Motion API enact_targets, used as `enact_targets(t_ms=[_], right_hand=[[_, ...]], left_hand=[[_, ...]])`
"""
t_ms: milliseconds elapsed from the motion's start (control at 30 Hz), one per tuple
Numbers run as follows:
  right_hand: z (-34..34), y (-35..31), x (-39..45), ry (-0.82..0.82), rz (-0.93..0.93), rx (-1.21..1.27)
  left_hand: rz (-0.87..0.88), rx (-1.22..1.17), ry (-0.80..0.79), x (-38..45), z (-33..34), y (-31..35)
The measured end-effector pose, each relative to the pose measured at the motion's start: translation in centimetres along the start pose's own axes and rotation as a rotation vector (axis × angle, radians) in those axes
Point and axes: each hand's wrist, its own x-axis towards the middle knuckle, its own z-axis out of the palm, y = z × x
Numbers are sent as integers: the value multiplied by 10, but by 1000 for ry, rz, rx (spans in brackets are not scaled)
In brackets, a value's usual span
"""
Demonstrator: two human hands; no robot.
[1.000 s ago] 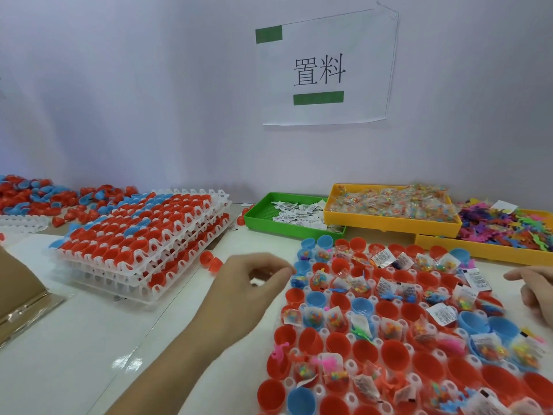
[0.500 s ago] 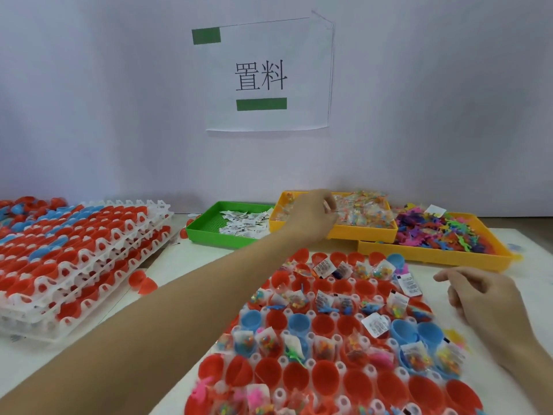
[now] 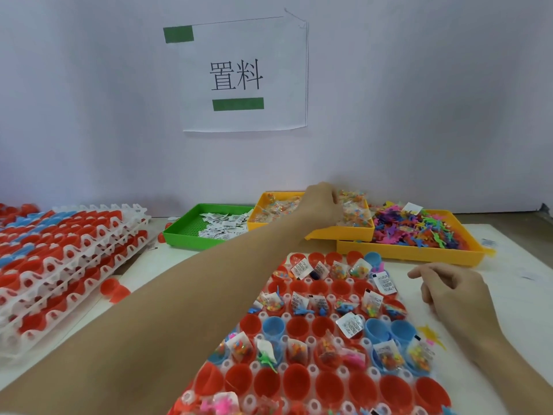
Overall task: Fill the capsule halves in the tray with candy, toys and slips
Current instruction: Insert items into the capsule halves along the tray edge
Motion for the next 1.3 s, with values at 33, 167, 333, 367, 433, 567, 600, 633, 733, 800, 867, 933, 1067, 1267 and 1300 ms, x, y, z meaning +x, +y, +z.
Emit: enact_targets(t_ms=[33,167,333,367,433,567,600,633,733,800,867,933,1067,1267,1300], right_hand=[[0,0,0,3,2,-1],[0,-2,-2,9,3,-3],[0,-4,-2,8,16,-2],[0,-4,-2,8,18,-3],[0,-5,-2,12,19,-3],[0,-6,-3,14,15,-9],[0,-7,-3,14,16,-10],[0,-7,-3,14,16,-10],[-1,-7,-3,13,14,-7],[0,-6,-3,11,18,-2],[1,-7,-2,8,21,-3],[2,-6,-2,10,26,1],[1,-4,-2,11,24,10],[0,-2,-1,8,30,43],[0,-1,-1,8,29,43]], left_hand=[[-8,-3,12,0,0,0],[-53,-72,77,2,-1,-1],[-181,-249,152,5,-4,0],[-201,-279,162,5,-4,0],[-223,-322,171,4,-5,1],[-226,-391,180,2,-8,1],[-229,-396,176,2,-8,1],[-233,-400,171,2,-9,0],[-249,-419,171,1,-10,-3],[-258,-430,186,1,-11,-6],[-274,-444,194,2,-13,-9],[-300,-457,183,3,-14,-11],[-335,-530,151,4,-14,-12],[-307,-648,241,6,-16,-14],[-307,-669,237,6,-17,-14]])
